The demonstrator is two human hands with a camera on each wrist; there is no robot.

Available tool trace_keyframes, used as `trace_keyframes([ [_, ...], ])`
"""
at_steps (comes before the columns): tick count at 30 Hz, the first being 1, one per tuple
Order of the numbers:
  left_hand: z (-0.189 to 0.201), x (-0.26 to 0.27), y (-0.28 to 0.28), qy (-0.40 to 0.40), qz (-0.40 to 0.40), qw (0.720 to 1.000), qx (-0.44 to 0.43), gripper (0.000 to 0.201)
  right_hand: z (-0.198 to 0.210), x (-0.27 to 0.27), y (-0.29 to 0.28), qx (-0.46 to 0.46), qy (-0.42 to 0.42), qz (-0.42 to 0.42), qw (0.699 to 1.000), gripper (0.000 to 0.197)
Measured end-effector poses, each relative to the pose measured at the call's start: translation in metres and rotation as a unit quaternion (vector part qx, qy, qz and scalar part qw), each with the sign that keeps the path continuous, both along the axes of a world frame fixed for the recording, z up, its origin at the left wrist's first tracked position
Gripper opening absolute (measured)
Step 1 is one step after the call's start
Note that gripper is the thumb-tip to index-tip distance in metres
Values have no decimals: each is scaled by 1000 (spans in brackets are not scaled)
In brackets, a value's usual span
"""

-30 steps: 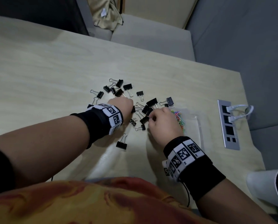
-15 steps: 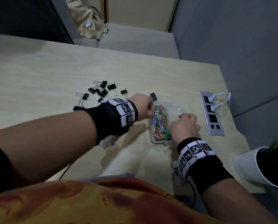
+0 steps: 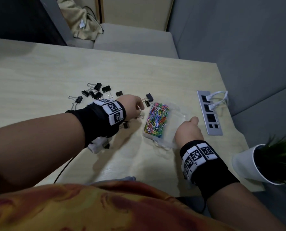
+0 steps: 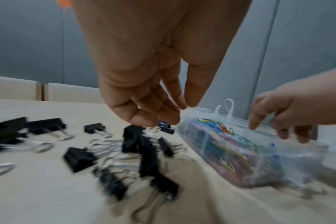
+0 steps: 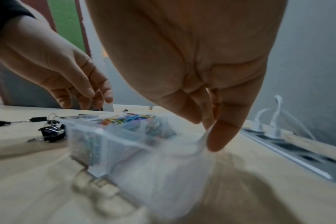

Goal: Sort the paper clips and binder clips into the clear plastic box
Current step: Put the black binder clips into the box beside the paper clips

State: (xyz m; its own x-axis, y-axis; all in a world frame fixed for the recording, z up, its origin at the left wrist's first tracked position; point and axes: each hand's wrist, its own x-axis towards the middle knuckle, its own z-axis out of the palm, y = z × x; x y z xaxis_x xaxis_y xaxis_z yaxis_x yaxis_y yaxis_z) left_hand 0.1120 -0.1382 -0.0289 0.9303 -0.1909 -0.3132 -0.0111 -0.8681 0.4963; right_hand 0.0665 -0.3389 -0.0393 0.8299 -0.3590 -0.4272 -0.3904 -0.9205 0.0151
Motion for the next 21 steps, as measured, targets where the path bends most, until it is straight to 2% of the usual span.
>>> trace_keyframes([
  [8, -6, 3, 74, -4, 95, 992, 81, 20, 17, -1, 21, -83, 115, 168, 976, 36],
  [12, -15, 3, 114, -12, 159, 975, 153, 32, 21, -4, 36, -108, 150, 234, 954, 30],
  [16, -20, -1, 145, 62, 209, 957, 192, 47, 17, -2, 57, -103, 143, 260, 949, 29],
  [21, -18, -16, 145, 134, 166, 959, 185, 61, 13, 10, 74, -91, 110, 251, 957, 31],
])
